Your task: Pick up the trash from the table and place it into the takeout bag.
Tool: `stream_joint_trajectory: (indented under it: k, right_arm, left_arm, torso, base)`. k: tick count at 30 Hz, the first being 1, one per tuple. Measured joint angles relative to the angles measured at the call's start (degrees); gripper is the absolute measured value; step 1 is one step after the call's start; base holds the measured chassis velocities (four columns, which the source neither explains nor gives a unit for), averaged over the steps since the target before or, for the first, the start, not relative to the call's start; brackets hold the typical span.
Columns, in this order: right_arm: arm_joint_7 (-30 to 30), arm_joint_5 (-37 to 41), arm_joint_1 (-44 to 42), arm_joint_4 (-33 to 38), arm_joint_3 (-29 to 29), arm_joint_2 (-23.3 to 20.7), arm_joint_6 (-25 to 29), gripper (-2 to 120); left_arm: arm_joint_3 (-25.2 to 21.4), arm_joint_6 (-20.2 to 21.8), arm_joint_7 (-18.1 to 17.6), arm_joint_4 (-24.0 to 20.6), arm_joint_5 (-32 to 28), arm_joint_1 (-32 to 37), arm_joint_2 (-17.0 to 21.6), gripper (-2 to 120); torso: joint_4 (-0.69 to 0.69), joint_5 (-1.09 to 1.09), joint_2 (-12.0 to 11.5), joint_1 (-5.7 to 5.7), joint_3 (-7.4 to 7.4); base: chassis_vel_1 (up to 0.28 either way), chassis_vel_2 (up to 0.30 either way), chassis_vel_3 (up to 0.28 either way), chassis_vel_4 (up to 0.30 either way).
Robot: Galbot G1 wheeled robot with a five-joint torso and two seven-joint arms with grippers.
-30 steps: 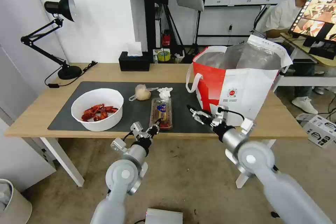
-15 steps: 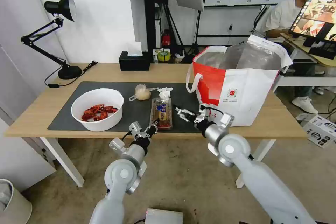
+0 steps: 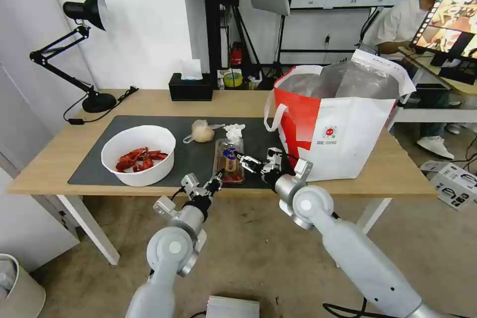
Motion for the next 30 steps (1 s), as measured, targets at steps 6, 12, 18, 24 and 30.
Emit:
stream_joint_trajectory:
  k: [6, 12, 18, 24, 30]
  right_arm:
    - [0.6, -0.1, 0.2, -0.5, -0.3, 0.6, 0.0, 77]
    - [1.1, -0.2, 0.5, -1.3, -0.6, 1.3, 0.0, 55]
    - [1.5, -0.2, 0.7, -1.7, -1.0, 2.0, 0.0, 39]
    - [1.7, -0.3, 0.6, -1.8, -1.2, 2.2, 0.0, 25]
    - [1.9, -0.4, 0.4, -2.0, -1.4, 2.4, 0.0, 10]
  left_arm:
    - [0.3, 0.0, 0.0, 0.0, 0.0, -0.2, -0.1, 0]
    - [0.4, 0.0, 0.0, 0.0, 0.0, -0.3, -0.1, 0]
    - [0.4, 0.0, 0.1, 0.0, 0.0, -0.3, 0.1, 0]
    - [0.4, 0.0, 0.1, 0.0, 0.0, -0.3, 0.0, 0]
    - [0.4, 0.0, 0.1, 0.0, 0.0, -0.2, 0.0, 0]
  torso:
    - [0.00, 0.00, 0.0, 0.00, 0.00]
    - [0.00, 0.00, 0.0, 0.00, 0.00]
    - [0.00, 0.00, 0.0, 0.00, 0.00]
    - [0.00, 0.00, 0.0, 0.00, 0.00]
    - [0.00, 0.00, 0.0, 0.00, 0.00]
  base:
    - [0.000, 0.000, 0.000, 0.000]
    - [0.000, 0.000, 0.000, 0.000]
    - [0.000, 0.000, 0.000, 0.000]
    - [0.000, 0.000, 0.000, 0.000]
    - [0.000, 0.000, 0.000, 0.000]
